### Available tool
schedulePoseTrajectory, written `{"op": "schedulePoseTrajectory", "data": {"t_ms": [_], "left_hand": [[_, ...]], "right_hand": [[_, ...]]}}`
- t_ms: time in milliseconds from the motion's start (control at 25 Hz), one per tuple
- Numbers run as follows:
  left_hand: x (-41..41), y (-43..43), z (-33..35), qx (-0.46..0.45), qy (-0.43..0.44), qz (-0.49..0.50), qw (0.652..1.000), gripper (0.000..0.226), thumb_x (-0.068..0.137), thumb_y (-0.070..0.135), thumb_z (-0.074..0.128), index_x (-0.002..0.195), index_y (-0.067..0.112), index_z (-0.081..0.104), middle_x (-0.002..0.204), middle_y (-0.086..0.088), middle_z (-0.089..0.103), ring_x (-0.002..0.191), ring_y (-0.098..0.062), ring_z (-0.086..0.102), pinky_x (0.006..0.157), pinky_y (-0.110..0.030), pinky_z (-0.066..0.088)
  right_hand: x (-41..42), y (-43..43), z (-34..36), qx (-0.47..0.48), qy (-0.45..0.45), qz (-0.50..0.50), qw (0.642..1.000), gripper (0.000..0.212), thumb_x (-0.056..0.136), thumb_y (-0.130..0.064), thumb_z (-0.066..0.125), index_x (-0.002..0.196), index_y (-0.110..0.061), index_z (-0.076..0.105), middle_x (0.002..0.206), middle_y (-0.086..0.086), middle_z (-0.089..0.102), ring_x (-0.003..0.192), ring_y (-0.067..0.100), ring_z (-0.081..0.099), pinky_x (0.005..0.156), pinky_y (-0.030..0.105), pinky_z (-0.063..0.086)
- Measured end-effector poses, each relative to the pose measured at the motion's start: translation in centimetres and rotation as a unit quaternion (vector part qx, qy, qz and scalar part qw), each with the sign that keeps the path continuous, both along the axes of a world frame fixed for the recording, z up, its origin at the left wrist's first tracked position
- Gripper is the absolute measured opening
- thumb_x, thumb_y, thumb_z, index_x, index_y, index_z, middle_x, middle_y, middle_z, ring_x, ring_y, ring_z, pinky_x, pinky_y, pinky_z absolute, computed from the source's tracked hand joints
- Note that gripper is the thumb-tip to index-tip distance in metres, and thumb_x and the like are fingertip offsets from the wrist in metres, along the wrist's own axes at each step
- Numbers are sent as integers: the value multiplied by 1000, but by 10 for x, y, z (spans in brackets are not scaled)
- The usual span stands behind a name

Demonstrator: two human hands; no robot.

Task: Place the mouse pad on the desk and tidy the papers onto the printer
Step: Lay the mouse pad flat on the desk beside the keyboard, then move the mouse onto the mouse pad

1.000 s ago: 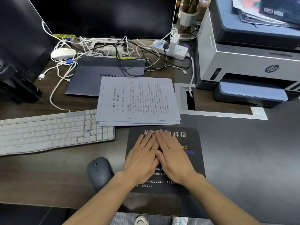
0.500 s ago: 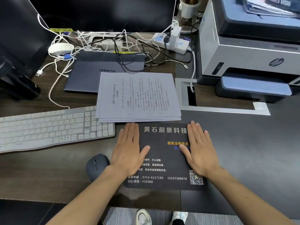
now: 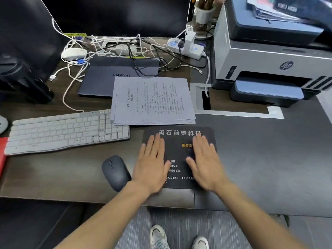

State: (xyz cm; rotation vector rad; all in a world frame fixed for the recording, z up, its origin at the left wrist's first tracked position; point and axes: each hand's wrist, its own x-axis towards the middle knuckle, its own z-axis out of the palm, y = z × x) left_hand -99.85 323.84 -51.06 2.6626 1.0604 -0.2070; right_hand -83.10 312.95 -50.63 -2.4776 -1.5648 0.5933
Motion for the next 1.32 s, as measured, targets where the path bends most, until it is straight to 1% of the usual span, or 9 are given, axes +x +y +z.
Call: {"op": "schedulePoseTrajectory", "data": {"t_ms": [280, 400, 560, 720, 840, 920, 1040, 1160, 1320], "left_hand": [[-30, -67, -28, 35, -23, -106, 993, 75, 91, 35, 43, 156, 7, 21, 165, -10, 15, 153, -31, 20, 116, -47, 12], [-49, -67, -29, 40, -11, -19, 999, 74, 99, 50, 25, 157, 5, 13, 166, -12, 3, 154, -29, 5, 119, -44, 6], [-60, -66, -27, 22, -12, 26, 999, 83, 95, 57, 14, 155, 4, -6, 164, -13, -17, 152, -25, -18, 120, -39, -7], [-57, -66, -23, 2, 2, 21, 1000, 86, 91, 59, 8, 154, 2, -10, 163, -15, -22, 151, -25, -23, 119, -39, -11], [-54, -67, -18, 25, 11, 35, 999, 87, 94, 59, 17, 154, -2, 2, 165, -20, -4, 154, -31, -7, 120, -40, -5], [-49, -68, -10, 18, 23, 41, 999, 87, 96, 59, 22, 155, -1, 1, 166, -20, -5, 155, -31, -6, 124, -40, -3], [-50, -62, 18, 6, -61, 98, 993, 78, 96, 51, 38, 156, 6, 16, 166, -15, 18, 153, -28, 15, 124, -39, 14], [-74, -53, 38, 68, -204, 242, 946, 72, 86, 44, 61, 145, 10, 38, 150, -8, 45, 136, -28, 40, 108, -41, 37], [-105, -25, 33, -18, -248, 418, 874, 105, 73, 46, 79, 151, 5, 23, 152, -14, 37, 139, -32, 31, 113, -41, 32]], "right_hand": [[-65, -45, -21, 10, 41, 73, 996, 84, 89, -69, -9, 156, -18, -8, 164, -1, -19, 154, 18, -19, 122, 33, -12], [-46, -68, -35, 22, -32, 54, 998, 85, 94, -66, -4, 158, -11, 5, 167, 3, -4, 155, 21, -9, 121, 33, -11], [-17, -87, -32, -5, -42, 32, 999, 97, 84, -73, -15, 158, -11, -4, 166, 1, -15, 153, 16, -17, 122, 28, -14], [-18, -86, -26, -9, -31, 26, 999, 104, 77, -75, -22, 157, -10, -8, 165, 1, -18, 152, 15, -20, 120, 29, -14], [-16, -82, -16, -48, -29, 30, 998, 115, 71, -77, -27, 159, -8, -1, 169, 7, -8, 156, 21, -10, 122, 31, -8], [-9, -68, 1, -93, -46, 53, 993, 106, 83, -75, -10, 156, -4, 22, 168, 14, 17, 155, 28, 13, 124, 36, 10], [-9, -40, 30, -79, -26, 32, 996, 50, 100, -49, 34, 121, -11, 58, 126, 12, 59, 124, 33, 53, 102, 40, 40], [-41, -20, 43, 33, 98, -19, 994, 36, 100, -33, 48, 126, -12, 60, 122, 10, 63, 118, 29, 58, 97, 36, 44], [-107, 23, 42, 97, 225, -20, 969, 43, 97, -26, 58, 138, -12, 56, 128, 7, 63, 119, 21, 58, 103, 29, 41]]}}
